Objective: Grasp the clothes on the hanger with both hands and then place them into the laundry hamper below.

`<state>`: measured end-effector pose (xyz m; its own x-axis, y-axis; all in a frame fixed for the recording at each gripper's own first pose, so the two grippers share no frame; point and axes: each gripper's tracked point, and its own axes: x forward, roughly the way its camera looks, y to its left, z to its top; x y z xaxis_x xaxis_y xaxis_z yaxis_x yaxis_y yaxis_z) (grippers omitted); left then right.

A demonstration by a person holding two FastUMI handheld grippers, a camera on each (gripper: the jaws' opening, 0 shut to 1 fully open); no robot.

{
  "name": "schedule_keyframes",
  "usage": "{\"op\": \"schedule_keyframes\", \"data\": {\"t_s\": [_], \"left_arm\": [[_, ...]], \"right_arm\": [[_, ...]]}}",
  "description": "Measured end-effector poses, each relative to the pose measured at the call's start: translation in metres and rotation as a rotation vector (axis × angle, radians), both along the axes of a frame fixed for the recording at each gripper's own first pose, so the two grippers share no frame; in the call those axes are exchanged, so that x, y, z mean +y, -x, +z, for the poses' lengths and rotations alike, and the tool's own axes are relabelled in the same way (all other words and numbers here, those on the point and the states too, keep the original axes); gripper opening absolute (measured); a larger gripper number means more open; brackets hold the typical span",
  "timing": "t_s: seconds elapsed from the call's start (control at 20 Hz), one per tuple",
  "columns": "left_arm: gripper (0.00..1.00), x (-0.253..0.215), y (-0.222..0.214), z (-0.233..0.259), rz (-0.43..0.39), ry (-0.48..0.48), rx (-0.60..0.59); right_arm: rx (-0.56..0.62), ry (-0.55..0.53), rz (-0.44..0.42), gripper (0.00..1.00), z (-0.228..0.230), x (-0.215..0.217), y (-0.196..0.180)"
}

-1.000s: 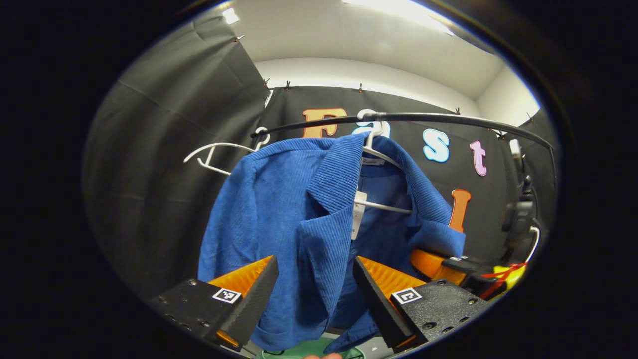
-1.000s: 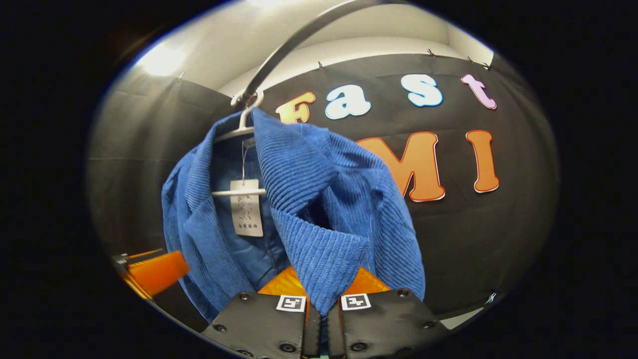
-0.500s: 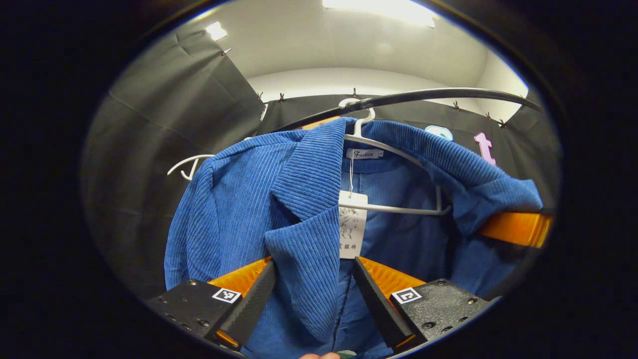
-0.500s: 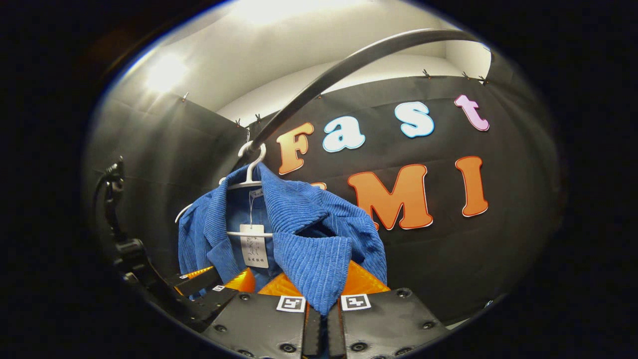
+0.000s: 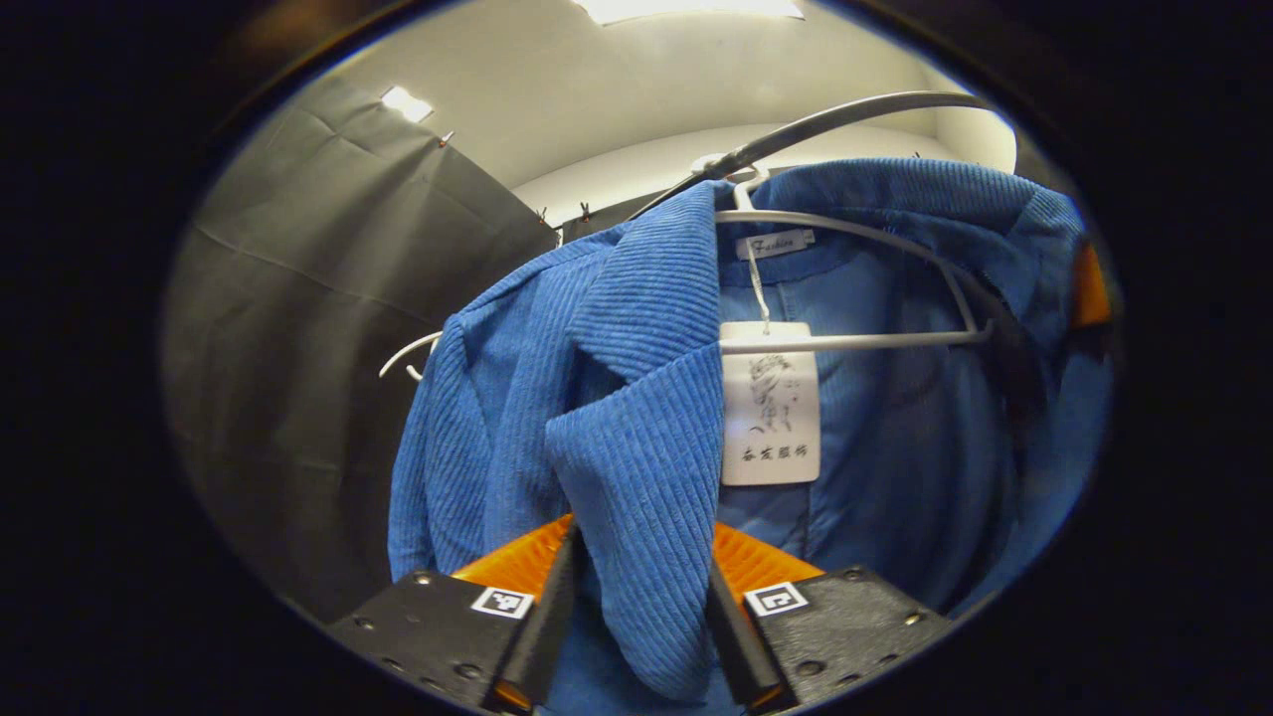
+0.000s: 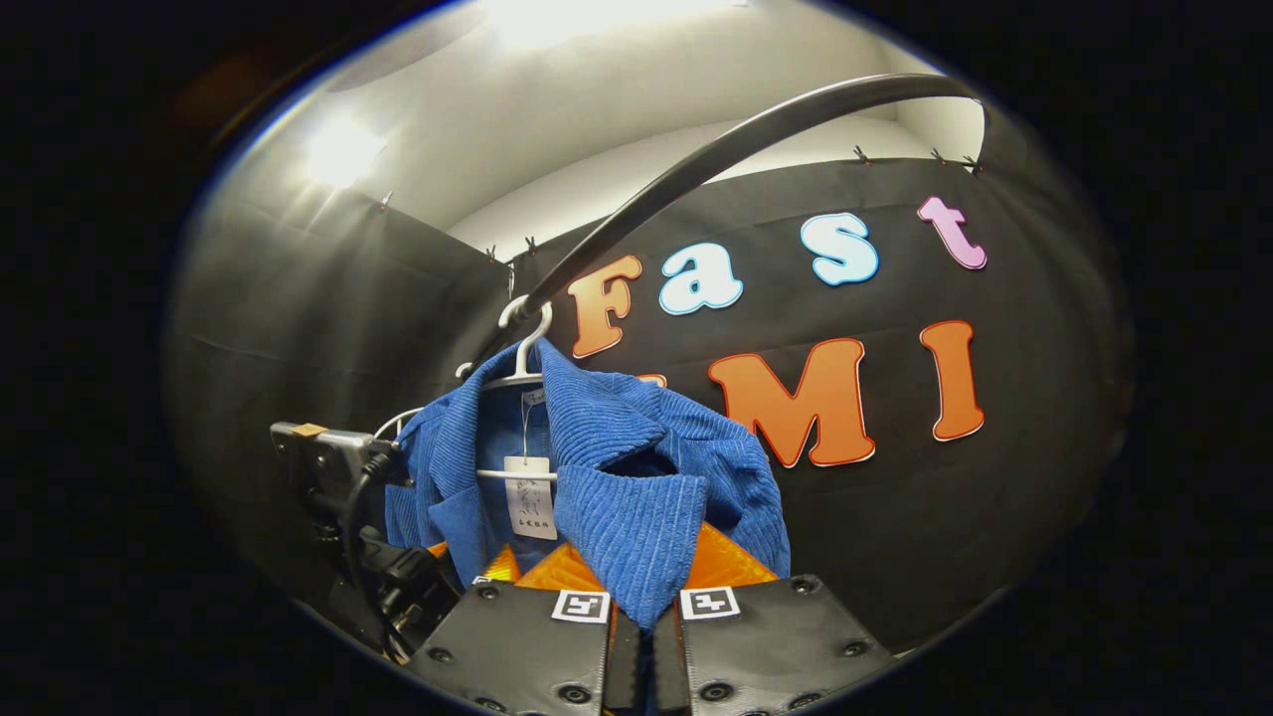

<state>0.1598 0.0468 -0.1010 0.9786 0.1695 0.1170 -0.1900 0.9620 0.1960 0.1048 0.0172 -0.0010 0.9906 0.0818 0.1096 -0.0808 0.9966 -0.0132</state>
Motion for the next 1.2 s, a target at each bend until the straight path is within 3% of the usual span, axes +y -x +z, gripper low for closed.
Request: {"op": "schedule_keyframes", "data": {"t_s": [0.1,0.15,0.3,0.45,0.65,0.85,0.95,1.2], "left_arm": [[0.36,0.010,0.003,-0.002,-0.020,0.027,0.021],[0.34,0.013,0.006,-0.002,-0.038,0.037,0.035],[0.07,0.011,0.014,0.004,-0.121,0.013,0.065],[0.02,0.023,0.021,0.017,-0.125,0.021,0.074],[0.04,0.053,0.041,0.072,-0.054,-0.013,0.005],[0.07,0.083,0.046,0.144,0.004,-0.145,-0.065],[0.02,0.092,0.035,0.169,0.011,-0.168,-0.080],[0.04,0.104,0.016,0.248,0.017,-0.264,-0.180]], "right_arm": [[0.001,0.001,0.004,0.13,-0.002,0.001,-0.001],[0.000,0.003,0.007,0.13,-0.003,0.002,-0.002],[0.000,0.005,0.007,0.13,-0.005,0.004,-0.005],[-0.021,0.010,-0.024,0.12,-0.003,-0.003,-0.006],[-0.090,0.047,-0.098,0.13,0.008,-0.016,-0.006],[-0.180,0.093,-0.142,0.13,0.036,-0.024,-0.001],[-0.229,0.114,-0.160,0.12,0.054,-0.029,0.002],[-0.308,0.128,-0.190,0.12,0.086,-0.033,0.003]]}}
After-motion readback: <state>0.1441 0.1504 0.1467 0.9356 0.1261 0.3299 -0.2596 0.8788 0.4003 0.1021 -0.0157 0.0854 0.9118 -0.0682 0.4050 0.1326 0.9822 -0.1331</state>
